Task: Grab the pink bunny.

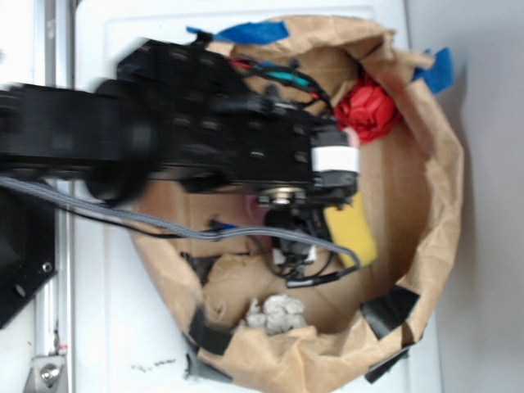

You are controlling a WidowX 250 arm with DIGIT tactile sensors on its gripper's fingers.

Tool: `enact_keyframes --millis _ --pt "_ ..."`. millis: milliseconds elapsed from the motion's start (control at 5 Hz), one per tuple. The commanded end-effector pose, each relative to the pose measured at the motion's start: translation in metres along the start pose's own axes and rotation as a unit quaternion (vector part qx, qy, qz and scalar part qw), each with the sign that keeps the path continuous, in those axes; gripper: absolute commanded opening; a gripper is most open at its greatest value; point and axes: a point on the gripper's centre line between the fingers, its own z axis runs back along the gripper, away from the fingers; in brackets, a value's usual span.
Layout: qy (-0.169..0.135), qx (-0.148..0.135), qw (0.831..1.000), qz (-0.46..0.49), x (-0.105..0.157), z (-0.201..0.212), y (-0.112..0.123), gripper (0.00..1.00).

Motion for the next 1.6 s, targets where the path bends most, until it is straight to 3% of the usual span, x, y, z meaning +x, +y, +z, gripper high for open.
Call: enact_keyframes --millis 0,400,800,1000,1400 --pt "-0.020 0.027 0.999 0.020 0.011 -0.001 0.019 1.00" --pt "-0.006 0.047 0.998 0.040 0.027 -0.024 0.025 1.00" --pt "-0.006 0.077 0.997 -0.002 0.019 -0.037 0.001 1.00" --pt "-0.001 0.073 0.997 0.007 0.017 -0.038 0.001 0.00" --pt "0.008 0.073 0.997 0.025 0.014 -0.021 0.004 0.00"
